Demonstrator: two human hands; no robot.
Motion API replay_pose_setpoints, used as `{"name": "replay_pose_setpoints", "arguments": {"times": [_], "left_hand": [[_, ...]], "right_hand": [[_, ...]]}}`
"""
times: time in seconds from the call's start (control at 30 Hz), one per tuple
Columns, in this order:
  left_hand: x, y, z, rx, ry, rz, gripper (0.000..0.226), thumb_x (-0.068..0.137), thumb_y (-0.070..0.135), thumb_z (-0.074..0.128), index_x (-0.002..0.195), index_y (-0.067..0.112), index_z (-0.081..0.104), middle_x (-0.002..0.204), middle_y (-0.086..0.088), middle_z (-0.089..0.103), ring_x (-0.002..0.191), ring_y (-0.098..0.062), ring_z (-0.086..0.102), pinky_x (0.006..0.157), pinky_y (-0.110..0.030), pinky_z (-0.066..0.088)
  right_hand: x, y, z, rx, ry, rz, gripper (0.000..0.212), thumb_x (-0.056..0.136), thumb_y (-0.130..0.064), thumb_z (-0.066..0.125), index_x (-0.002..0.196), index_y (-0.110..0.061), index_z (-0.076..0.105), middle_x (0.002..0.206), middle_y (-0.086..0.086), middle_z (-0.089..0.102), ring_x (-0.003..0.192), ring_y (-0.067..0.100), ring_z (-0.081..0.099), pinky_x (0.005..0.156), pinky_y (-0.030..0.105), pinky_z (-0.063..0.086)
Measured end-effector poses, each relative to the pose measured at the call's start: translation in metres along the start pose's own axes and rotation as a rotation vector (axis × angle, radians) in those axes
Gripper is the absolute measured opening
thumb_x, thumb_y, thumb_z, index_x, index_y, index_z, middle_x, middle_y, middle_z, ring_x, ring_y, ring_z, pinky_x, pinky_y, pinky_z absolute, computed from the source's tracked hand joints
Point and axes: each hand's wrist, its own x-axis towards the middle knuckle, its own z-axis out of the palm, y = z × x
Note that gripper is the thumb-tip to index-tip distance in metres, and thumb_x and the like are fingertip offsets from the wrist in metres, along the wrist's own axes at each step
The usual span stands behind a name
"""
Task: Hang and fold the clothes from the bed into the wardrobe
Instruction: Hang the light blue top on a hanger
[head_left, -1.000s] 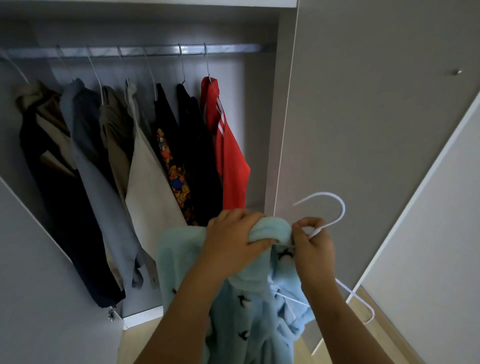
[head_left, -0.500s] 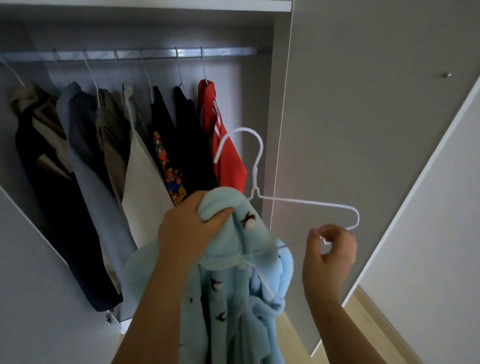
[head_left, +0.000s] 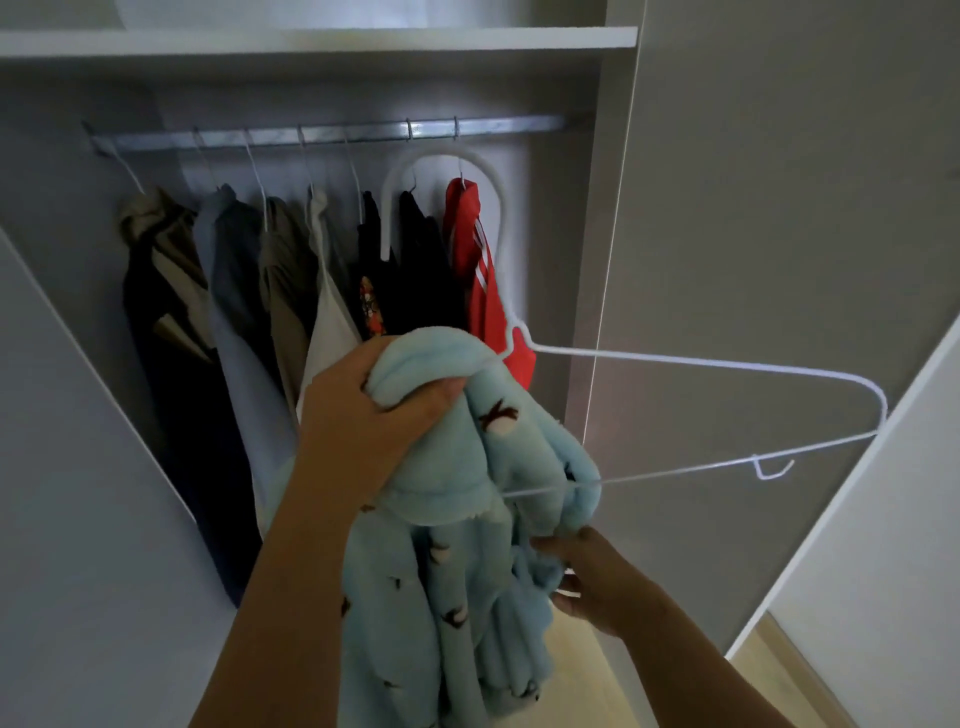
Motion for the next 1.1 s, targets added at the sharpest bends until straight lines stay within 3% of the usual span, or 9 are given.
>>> {"name": "replay_pose_setpoints", "arguments": {"times": [0.07, 0.27, 0.37, 0.5, 0.63, 0.77, 0.93, 1.03, 1.1], "left_hand": [[0.000, -0.003, -0.008, -0.001, 0.038, -0.003, 0.031, 0.062, 0.057, 0.058, 0.089, 0.042, 0.056, 0.082, 0.024, 0.061, 0.079, 0.015, 0.058, 0.069, -0.002, 0.044], [-0.007, -0.029, -0.029, 0.006, 0.009, -0.084, 0.027, 0.072, 0.023, 0.075, 0.084, 0.040, 0.057, 0.070, 0.029, 0.061, 0.071, 0.019, 0.058, 0.060, 0.000, 0.043], [-0.012, -0.042, -0.035, -0.014, -0.052, -0.142, 0.021, 0.070, 0.019, 0.070, 0.082, 0.034, 0.060, 0.066, 0.026, 0.065, 0.069, 0.015, 0.060, 0.058, -0.001, 0.044], [-0.018, -0.054, -0.030, 0.093, -0.148, -0.182, 0.023, 0.077, 0.007, 0.071, 0.086, 0.027, 0.063, 0.077, 0.023, 0.060, 0.067, 0.012, 0.060, 0.058, 0.001, 0.041], [-0.021, -0.059, -0.023, 0.104, -0.193, -0.202, 0.024, 0.078, 0.007, 0.071, 0.083, 0.030, 0.063, 0.075, 0.022, 0.060, 0.066, 0.013, 0.060, 0.057, 0.001, 0.040], [-0.021, -0.059, -0.016, 0.113, -0.188, -0.203, 0.018, 0.080, 0.015, 0.070, 0.086, 0.030, 0.063, 0.073, 0.024, 0.063, 0.069, 0.008, 0.060, 0.060, 0.001, 0.041], [-0.015, -0.052, 0.001, 0.082, -0.115, -0.201, 0.026, 0.078, 0.018, 0.071, 0.080, 0.038, 0.055, 0.076, 0.022, 0.058, 0.065, 0.021, 0.054, 0.056, 0.001, 0.040], [-0.011, -0.051, 0.002, 0.126, -0.101, -0.193, 0.027, 0.075, 0.027, 0.073, 0.079, 0.045, 0.054, 0.073, 0.027, 0.058, 0.068, 0.022, 0.054, 0.058, 0.000, 0.041], [-0.009, -0.050, 0.000, 0.172, -0.119, -0.185, 0.021, 0.071, 0.039, 0.072, 0.077, 0.048, 0.055, 0.069, 0.029, 0.058, 0.070, 0.018, 0.055, 0.057, -0.006, 0.043]], "right_hand": [[-0.001, -0.003, 0.001, 0.106, -0.092, -0.008, 0.042, 0.084, -0.011, 0.062, 0.124, -0.004, 0.052, 0.121, 0.024, 0.058, 0.106, 0.035, 0.056, 0.090, 0.043, 0.047], [-0.012, -0.033, -0.023, 0.363, -0.045, -0.139, 0.021, 0.094, -0.013, 0.044, 0.101, -0.004, 0.062, 0.093, 0.018, 0.069, 0.084, 0.031, 0.066, 0.063, 0.039, 0.056], [-0.022, -0.049, -0.044, 0.333, -0.093, -0.220, 0.034, 0.095, -0.012, 0.037, 0.095, -0.003, 0.069, 0.091, 0.017, 0.071, 0.080, 0.029, 0.070, 0.062, 0.037, 0.058], [-0.039, -0.066, -0.069, 0.349, -0.176, -0.197, 0.056, 0.074, -0.049, 0.049, 0.099, -0.005, 0.074, 0.106, 0.019, 0.069, 0.091, 0.034, 0.068, 0.068, 0.044, 0.057], [-0.044, -0.062, -0.081, 0.424, -0.149, -0.154, 0.079, 0.075, -0.071, 0.036, 0.103, -0.007, 0.073, 0.115, 0.019, 0.065, 0.099, 0.039, 0.065, 0.077, 0.054, 0.053], [-0.049, -0.063, -0.079, 0.314, -0.141, -0.166, 0.052, 0.081, -0.046, 0.043, 0.097, -0.006, 0.073, 0.103, 0.020, 0.068, 0.089, 0.036, 0.067, 0.076, 0.048, 0.054], [-0.047, -0.061, -0.067, 0.179, 0.104, -0.296, 0.031, 0.088, -0.013, 0.047, 0.076, -0.004, 0.073, 0.073, 0.016, 0.070, 0.062, 0.027, 0.068, 0.052, 0.034, 0.056], [-0.041, -0.062, -0.063, -0.058, 0.378, -0.446, 0.011, 0.086, -0.009, 0.059, 0.092, -0.001, 0.064, 0.077, 0.017, 0.067, 0.066, 0.029, 0.064, 0.060, 0.034, 0.054], [-0.038, -0.063, -0.064, -0.232, 0.566, -0.495, 0.012, 0.083, -0.013, 0.067, 0.089, -0.007, 0.059, 0.076, 0.011, 0.061, 0.068, 0.027, 0.056, 0.059, 0.030, 0.047]]}}
